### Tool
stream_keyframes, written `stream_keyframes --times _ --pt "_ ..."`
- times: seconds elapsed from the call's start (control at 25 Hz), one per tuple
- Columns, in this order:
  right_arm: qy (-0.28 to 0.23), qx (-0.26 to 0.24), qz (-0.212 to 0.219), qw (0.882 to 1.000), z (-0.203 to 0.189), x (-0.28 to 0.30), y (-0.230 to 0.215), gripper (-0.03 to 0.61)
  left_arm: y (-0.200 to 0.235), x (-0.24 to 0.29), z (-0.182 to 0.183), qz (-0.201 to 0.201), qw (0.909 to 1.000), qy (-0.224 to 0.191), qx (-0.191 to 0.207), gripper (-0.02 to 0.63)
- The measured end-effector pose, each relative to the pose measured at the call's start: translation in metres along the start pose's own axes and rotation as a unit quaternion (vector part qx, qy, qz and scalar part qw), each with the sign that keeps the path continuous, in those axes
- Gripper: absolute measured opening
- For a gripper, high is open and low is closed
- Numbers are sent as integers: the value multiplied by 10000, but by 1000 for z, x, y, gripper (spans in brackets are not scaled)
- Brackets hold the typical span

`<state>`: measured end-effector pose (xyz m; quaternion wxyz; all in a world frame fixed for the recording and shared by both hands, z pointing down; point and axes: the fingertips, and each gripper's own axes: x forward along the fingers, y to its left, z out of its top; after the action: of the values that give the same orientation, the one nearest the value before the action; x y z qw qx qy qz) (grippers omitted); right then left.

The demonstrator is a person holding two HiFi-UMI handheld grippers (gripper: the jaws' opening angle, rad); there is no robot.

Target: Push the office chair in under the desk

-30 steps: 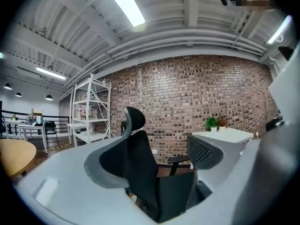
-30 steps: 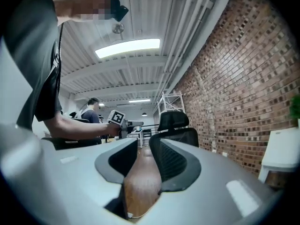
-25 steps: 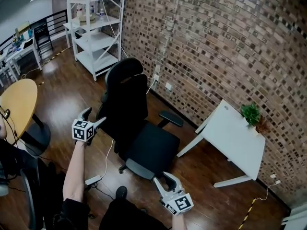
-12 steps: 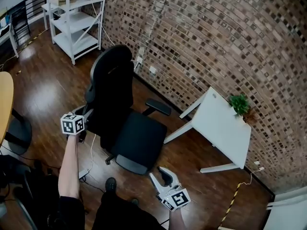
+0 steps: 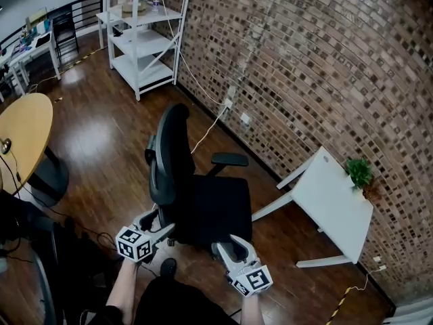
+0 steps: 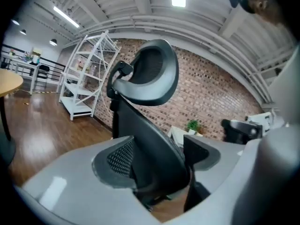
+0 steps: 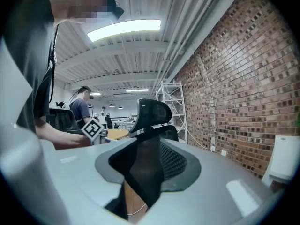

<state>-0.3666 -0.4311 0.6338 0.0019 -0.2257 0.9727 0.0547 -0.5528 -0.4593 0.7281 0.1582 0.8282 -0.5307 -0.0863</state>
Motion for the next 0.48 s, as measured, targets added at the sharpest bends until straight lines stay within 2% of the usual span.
stream_keyframes --times 0.04,0.08,0.12,0.16,0.2,0.24,0.32,0.36,0.4,0.44,0.48 --pt "-40 -39 103 9999 7 3 6 147 -25 -18 -12 -446 9988 141 161 434" --pt "-75 -83 206 9997 15 6 13 147 -51 -40 -20 -987 9937 326 422 379" --pt "-111 -131 310 9994 23 8 20 149 -74 -64 -21 -1507 9849 492 694 306" --pt "-153 -182 416 9989 31 10 28 149 -90 -88 -11 -1860 9772 522 878 295" --pt "-197 -230 521 9982 38 11 37 152 -96 -108 15 -1977 9752 328 937 295" --pt "-216 -254 612 9976 43 13 45 161 -94 -123 57 -1894 9775 -99 922 278" --pt "-19 -160 714 9973 49 14 62 196 -66 -133 143 -1417 9777 -1261 907 286" --pt "163 -80 737 9971 49 13 69 213 -41 -129 166 -1084 9764 -1659 864 343" --pt "228 -66 771 9967 51 12 75 234 -14 -120 174 -710 9773 -1807 852 395" --pt "162 -106 805 9966 54 10 81 252 12 -106 174 -372 9801 -1726 911 467" --pt "37 -152 816 9965 58 9 87 262 29 -90 171 -203 9830 -1497 1038 506"
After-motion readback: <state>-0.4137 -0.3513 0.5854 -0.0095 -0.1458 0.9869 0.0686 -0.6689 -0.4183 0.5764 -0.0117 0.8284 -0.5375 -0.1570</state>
